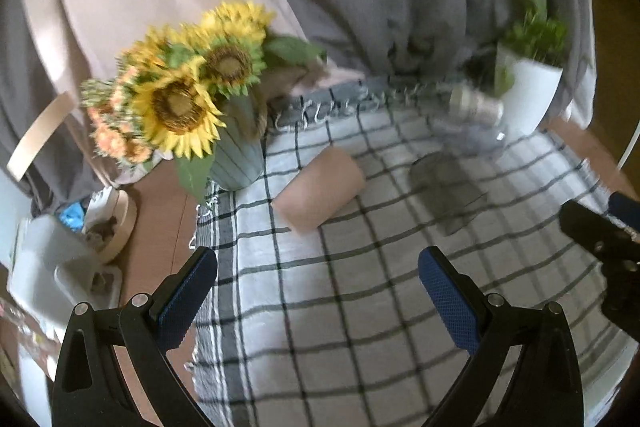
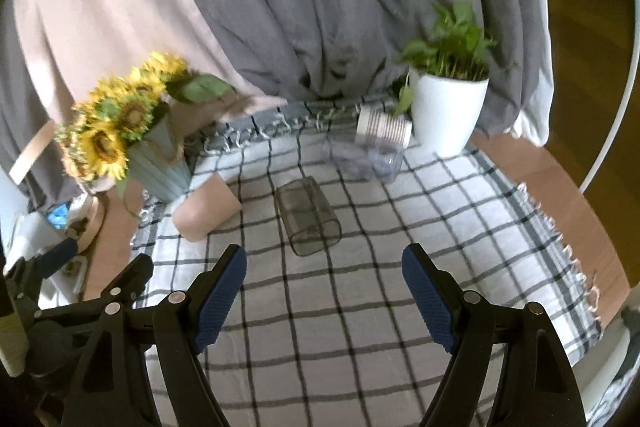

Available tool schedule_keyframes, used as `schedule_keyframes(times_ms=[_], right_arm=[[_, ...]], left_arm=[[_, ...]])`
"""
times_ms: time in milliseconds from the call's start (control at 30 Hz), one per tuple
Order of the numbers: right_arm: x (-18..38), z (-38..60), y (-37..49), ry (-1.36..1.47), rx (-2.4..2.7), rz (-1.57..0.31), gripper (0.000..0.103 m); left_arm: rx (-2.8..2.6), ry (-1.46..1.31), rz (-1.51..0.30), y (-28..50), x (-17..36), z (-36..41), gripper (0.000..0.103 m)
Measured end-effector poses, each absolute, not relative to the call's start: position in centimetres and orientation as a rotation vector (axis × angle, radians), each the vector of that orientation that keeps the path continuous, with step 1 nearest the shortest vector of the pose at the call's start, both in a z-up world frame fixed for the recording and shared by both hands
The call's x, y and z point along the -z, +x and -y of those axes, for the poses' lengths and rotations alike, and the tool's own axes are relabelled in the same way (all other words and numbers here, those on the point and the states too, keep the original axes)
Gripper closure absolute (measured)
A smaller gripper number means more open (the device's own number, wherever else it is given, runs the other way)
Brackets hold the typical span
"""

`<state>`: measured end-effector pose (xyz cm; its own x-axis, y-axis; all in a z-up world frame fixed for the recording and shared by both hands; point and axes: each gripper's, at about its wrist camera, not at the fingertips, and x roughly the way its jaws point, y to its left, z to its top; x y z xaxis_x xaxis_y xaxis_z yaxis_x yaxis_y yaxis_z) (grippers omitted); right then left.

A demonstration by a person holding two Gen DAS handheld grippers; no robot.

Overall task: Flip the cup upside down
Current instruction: 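Reach the left tool to the pink cup lying on its side and grasp it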

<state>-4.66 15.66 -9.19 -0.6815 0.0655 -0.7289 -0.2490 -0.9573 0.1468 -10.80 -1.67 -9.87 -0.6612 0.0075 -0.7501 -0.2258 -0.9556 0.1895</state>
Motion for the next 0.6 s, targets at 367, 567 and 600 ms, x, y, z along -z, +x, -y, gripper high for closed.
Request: schedule_keyframes(times_ms=[367,567,600], right_arm=[[15.1,-15.4,-10.5,-1.289,-2.496,-0.511,0.023],[16.9,-15.9,-12.6,-1.303,-2.416,-0.615,0.023],[17.1,-16.0,-12.8,-1.308,-2.4,-0.631,0.023]], left_arm=[[-2.519,-1.337,-0.67,-19.4,16.1,0.4,0.001],[-2.403,-1.417,-0.785,-23.8,18.6,-1.1,0.001],[-2.39,-1.426,-0.795,-24.1,18.9,-1.3,0.001]])
